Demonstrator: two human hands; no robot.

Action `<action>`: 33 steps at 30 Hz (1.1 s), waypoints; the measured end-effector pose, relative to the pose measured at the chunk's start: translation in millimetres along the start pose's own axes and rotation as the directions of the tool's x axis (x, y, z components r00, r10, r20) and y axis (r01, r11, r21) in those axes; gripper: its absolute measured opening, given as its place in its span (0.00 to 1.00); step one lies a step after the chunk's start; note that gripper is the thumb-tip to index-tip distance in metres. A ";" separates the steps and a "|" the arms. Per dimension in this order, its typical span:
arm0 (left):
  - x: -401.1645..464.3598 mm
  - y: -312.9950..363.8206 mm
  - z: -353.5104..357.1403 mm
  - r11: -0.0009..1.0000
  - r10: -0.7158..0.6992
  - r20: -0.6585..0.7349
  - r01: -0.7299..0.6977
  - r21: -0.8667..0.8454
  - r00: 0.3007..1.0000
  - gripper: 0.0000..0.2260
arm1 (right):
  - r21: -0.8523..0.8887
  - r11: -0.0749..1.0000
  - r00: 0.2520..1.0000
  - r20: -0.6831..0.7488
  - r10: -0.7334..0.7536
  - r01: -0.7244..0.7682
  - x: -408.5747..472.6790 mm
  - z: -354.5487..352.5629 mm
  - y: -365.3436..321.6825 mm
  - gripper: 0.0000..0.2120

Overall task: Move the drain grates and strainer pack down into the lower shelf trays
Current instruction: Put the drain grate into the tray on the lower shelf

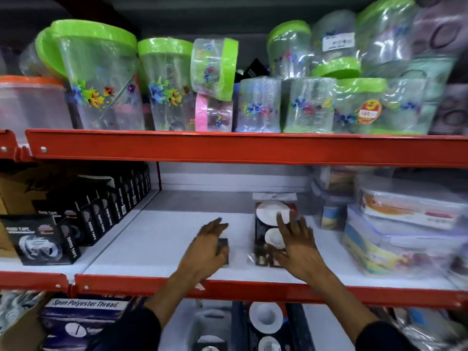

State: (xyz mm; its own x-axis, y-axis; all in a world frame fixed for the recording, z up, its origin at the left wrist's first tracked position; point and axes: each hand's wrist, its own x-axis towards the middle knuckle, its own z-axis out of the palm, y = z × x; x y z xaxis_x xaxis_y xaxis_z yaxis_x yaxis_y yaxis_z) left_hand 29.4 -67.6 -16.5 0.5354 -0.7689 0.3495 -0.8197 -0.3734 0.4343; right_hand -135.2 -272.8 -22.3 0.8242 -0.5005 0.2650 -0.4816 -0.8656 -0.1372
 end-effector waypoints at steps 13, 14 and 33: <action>42.0 75.4 51.2 0.961 -0.188 0.269 0.234 -0.149 0.945 0.30 | 0.368 0.924 0.975 0.221 0.020 -0.103 -24.1 -25.3 48.5 0.42; 38.2 75.6 51.1 0.955 -0.191 0.259 0.240 -0.174 0.947 0.29 | 0.371 0.923 0.976 0.219 0.017 -0.099 -26.3 -25.3 49.5 0.41; -29.9 -4.3 -12.0 0.969 0.050 -0.251 0.013 0.245 0.967 0.26 | 0.236 0.953 0.982 -0.041 -0.186 0.190 -30.8 -21.3 -28.0 0.37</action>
State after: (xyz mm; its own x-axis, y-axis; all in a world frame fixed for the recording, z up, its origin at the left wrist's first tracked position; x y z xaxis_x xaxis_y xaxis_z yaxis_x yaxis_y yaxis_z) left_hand 19.3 -36.8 -18.9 0.5275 -0.6317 0.5681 -0.8374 -0.4995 0.2220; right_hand -153.4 -232.8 -6.3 0.8865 -0.3297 0.3248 -0.2314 -0.9235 -0.3059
